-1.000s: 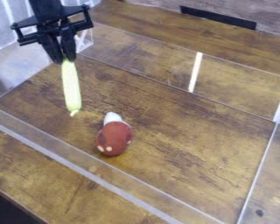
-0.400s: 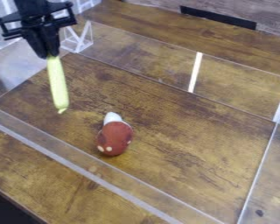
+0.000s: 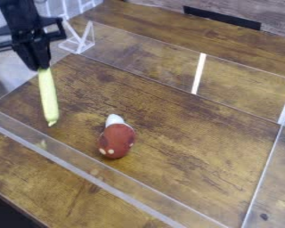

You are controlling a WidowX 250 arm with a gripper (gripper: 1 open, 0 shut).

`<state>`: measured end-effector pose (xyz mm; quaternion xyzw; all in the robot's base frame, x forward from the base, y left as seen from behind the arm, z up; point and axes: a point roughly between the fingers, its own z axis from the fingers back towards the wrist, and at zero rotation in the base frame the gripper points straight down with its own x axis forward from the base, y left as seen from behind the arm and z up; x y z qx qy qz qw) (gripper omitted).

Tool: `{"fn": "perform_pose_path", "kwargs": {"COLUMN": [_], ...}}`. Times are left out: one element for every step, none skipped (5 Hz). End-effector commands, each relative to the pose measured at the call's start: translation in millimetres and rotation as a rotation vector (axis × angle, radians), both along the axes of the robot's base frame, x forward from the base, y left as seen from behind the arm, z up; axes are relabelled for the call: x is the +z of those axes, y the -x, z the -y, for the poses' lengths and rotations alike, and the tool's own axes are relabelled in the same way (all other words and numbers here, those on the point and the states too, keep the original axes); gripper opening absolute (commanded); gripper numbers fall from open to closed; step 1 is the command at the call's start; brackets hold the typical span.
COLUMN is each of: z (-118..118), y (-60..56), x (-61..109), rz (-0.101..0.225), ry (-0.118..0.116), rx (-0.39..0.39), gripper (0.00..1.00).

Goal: Move the green spoon to the left

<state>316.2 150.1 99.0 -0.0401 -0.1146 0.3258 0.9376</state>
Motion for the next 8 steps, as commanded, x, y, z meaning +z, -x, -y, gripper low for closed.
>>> {"fn": "perform_pose_path", "kwargs": {"z": [-17.4,-20.5,-17.5,-15.9,-10.5,-3.4,-8.7,-16.9], "y": [1.4,-4.9,-5.8,-6.9,-14.3,-21.3,-22.8,-24.4], "x": [-0.7,-14.3,-30.9,-43.6,-55.3,-54.0,-54.3,-53.1], "rz": [0.027,0.013,0.002,-0.007,-0.017,-0.027,-0.032,-0.038], "ry": [-0.042,-0.048,-0.056,-0.062,-0.070,-0.074,-0.075,-0.073], "rx": [-0.050,-0.013,-0.081,-0.160,-0.251,-0.323,-0.302,-0.286], "gripper": [0.00,0.00,0.00,0.00,0.00,0.00,1.00,1.00]}}
